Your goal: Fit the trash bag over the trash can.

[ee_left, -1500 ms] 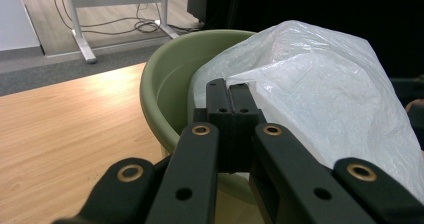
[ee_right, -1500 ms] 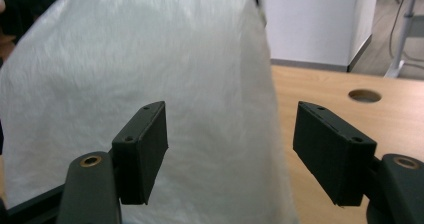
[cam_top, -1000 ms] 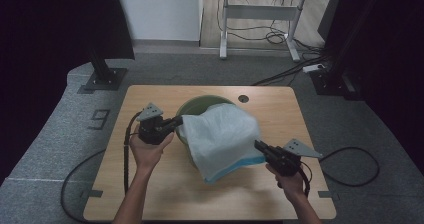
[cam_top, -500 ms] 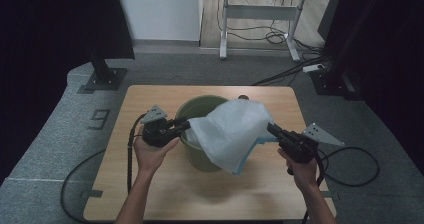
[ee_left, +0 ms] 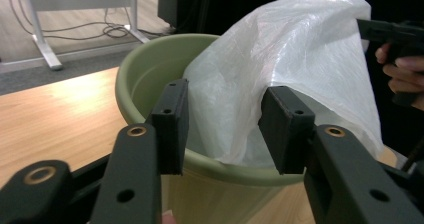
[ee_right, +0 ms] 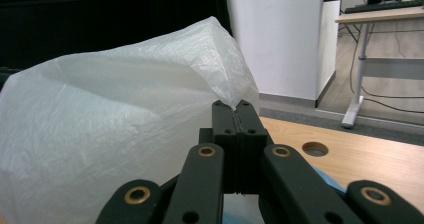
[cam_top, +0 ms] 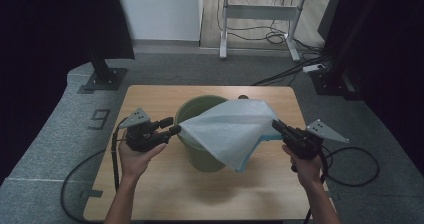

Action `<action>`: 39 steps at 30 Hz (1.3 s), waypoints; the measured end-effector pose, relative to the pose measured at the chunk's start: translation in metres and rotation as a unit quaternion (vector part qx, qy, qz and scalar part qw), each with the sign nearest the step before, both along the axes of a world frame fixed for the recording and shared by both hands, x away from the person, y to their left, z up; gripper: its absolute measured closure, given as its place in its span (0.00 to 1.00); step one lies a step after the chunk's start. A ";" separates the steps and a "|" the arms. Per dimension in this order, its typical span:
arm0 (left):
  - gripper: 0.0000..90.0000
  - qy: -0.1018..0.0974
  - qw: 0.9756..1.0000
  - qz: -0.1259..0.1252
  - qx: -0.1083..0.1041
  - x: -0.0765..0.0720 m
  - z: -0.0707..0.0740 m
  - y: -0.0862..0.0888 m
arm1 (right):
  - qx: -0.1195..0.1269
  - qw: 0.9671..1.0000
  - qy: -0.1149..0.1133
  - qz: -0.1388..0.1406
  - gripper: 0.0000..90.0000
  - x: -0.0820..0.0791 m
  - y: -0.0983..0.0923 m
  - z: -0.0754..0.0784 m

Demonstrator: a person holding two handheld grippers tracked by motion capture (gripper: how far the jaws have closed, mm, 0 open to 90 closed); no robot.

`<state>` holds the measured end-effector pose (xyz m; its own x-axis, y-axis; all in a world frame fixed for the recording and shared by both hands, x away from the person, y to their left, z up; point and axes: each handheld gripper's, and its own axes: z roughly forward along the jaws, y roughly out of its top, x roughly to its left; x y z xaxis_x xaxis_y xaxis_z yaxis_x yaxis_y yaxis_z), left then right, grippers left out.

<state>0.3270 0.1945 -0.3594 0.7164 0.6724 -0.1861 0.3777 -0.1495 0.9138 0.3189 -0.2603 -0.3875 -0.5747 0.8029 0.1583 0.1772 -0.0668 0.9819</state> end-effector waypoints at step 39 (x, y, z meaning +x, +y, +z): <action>0.39 -0.005 0.995 -0.084 0.049 -0.008 0.004 -0.079 | -0.023 0.998 -0.005 0.055 0.98 -0.013 0.043 -0.003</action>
